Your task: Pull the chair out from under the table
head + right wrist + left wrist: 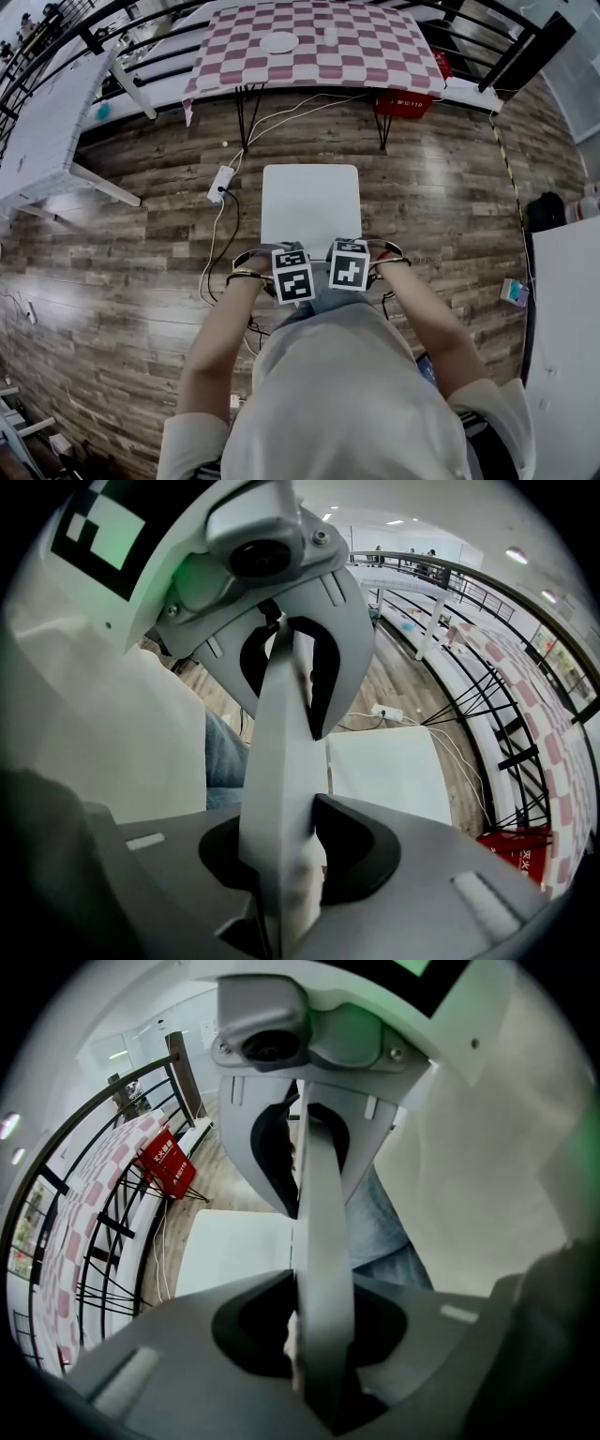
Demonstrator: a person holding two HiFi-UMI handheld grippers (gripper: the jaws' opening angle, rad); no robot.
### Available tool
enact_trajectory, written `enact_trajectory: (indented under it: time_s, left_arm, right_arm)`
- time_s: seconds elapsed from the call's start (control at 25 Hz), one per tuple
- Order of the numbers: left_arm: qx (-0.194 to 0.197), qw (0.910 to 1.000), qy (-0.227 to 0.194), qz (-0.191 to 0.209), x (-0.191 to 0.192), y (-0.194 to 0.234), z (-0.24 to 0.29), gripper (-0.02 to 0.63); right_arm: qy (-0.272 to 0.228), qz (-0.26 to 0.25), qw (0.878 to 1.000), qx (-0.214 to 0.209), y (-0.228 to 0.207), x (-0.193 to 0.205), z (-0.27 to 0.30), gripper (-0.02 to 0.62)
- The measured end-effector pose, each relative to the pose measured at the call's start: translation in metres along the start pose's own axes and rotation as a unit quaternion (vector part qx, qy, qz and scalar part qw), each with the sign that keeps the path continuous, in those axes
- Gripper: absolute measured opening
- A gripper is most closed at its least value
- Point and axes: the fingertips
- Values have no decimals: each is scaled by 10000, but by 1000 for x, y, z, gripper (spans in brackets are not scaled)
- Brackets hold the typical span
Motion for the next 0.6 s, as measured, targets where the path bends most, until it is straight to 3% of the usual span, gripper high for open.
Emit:
enact_trajectory:
  time_s: [0.6]
  left_arm:
    - [48, 9999, -13, -126, -1, 0, -4, 98]
  right_arm:
    - [-62, -36, 9998, 202, 1, -1, -7, 89]
Point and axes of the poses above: the fingertips, and each gripper's own axes: z forward along the fingers, y to its left, x out of its underside, and after that the axes turned 7 degrees about z, right-handed
